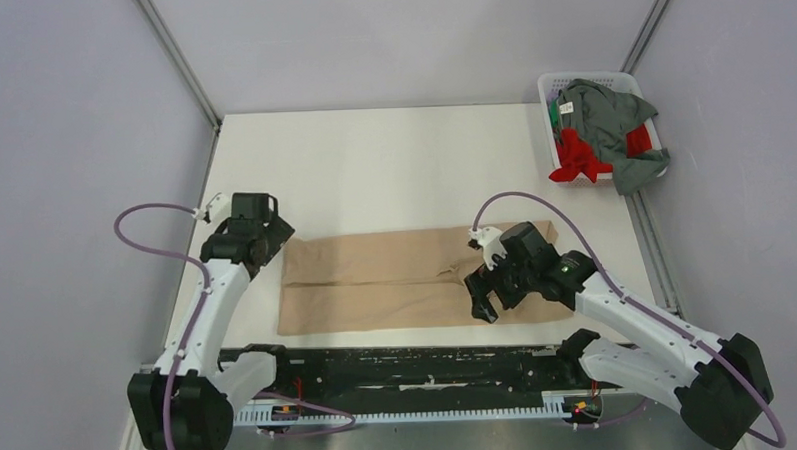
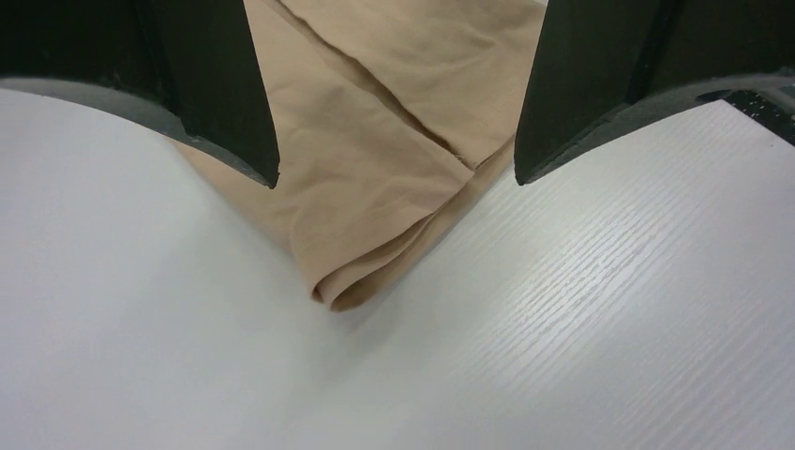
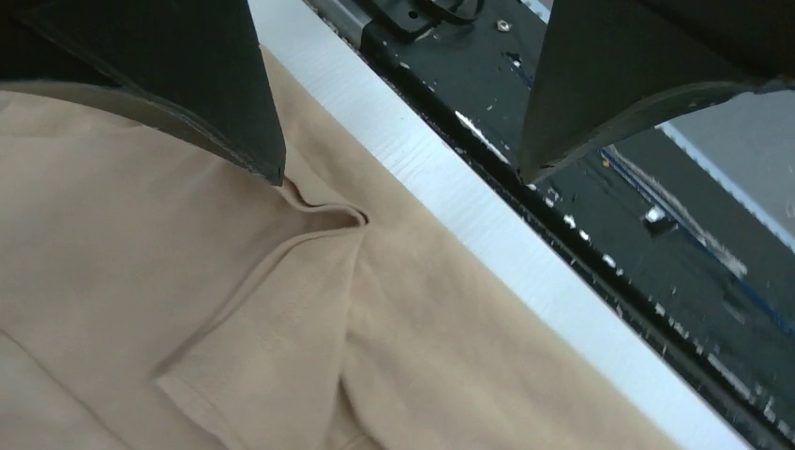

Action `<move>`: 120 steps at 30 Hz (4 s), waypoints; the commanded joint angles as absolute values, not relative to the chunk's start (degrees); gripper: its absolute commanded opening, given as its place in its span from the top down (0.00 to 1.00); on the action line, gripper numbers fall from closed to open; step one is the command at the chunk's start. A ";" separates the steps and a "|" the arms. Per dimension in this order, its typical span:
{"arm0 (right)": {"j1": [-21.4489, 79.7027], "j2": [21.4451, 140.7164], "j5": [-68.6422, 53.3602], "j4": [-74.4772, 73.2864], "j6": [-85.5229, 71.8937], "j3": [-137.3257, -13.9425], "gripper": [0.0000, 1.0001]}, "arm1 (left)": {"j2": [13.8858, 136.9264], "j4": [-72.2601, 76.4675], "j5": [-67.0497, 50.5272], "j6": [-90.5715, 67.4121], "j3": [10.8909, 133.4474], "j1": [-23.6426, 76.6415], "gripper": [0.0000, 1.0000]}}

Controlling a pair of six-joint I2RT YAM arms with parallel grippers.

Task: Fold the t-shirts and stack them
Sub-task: Fold the other side of the tshirt into a rectangle, then rotate the tshirt 90 degrees

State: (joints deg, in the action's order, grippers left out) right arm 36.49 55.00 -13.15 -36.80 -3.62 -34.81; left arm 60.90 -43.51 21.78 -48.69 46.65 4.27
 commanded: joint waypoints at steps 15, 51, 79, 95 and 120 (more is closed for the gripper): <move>36.12 69.36 -8.85 -12.59 -7.76 -36.74 0.02 | 80.07 -31.53 -2.82 -41.09 52.03 10.19 0.00; 55.63 61.66 -11.27 -6.05 -11.52 -33.30 0.02 | 92.44 -33.49 0.93 -39.08 52.48 8.88 0.00; 20.57 90.02 -0.44 6.18 -21.19 -35.50 0.02 | 81.11 -37.27 1.91 -44.35 44.78 19.19 0.00; 18.23 134.71 -24.71 5.25 -21.68 -91.30 0.02 | 84.48 -33.76 -6.56 -51.14 41.70 40.23 0.00; 24.81 149.73 -22.43 15.32 -19.07 -120.35 0.02 | 106.61 -20.30 -8.29 -50.70 62.63 63.14 0.00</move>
State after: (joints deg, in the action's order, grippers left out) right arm 24.91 151.87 -25.32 15.38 -22.61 -118.89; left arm 101.41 -36.34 -2.17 -47.22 62.94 60.05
